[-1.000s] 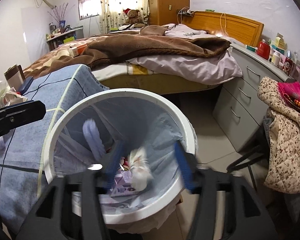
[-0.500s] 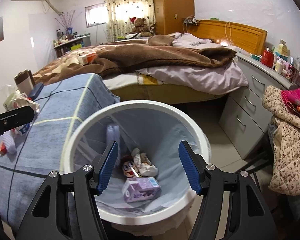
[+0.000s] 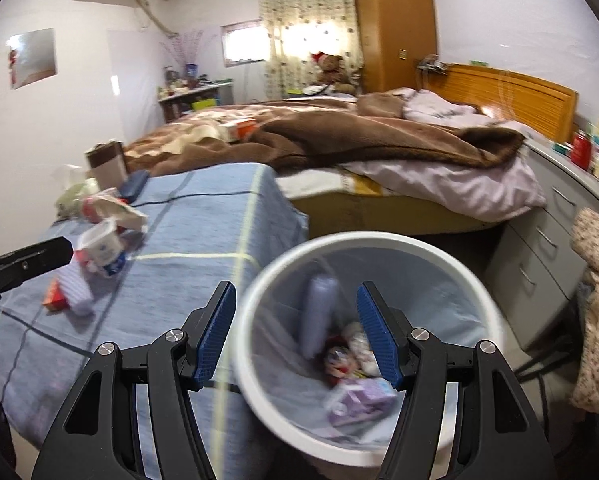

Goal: Collect trash
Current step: 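Grasp the white yogurt cup with the right tool while the left tool approaches the red medicine box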

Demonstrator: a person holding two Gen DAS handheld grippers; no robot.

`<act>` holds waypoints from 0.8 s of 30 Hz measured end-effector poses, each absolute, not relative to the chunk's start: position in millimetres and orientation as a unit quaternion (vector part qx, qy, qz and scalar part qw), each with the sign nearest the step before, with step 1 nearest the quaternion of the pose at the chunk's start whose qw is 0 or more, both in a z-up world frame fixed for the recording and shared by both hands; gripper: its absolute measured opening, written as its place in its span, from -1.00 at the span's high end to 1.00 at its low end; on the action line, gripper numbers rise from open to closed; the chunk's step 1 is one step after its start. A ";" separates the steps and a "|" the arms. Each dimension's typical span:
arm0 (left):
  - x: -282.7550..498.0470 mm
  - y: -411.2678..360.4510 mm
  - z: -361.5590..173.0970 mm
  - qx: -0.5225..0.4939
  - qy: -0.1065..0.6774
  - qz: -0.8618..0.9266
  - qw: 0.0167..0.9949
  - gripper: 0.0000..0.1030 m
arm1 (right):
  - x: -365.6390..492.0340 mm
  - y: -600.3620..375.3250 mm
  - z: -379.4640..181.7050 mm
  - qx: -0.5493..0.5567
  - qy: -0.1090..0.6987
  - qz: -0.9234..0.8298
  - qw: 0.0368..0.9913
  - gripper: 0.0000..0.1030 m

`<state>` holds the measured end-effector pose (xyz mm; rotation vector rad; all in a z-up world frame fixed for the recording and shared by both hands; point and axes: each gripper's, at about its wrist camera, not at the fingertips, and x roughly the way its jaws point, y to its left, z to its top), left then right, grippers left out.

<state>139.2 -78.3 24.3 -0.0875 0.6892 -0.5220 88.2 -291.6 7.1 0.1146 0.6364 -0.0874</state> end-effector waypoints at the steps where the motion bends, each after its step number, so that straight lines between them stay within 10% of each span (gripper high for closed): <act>1: 139.0 -69.9 24.2 -0.045 0.332 -0.244 0.910 -0.39 | 90.6 -286.4 7.5 0.054 0.312 -0.034 0.948 -0.27; 24: 146.7 52.5 4.4 -0.072 0.351 -0.097 0.929 -0.40 | 155.6 -188.3 2.0 0.007 0.325 0.110 0.939 -0.29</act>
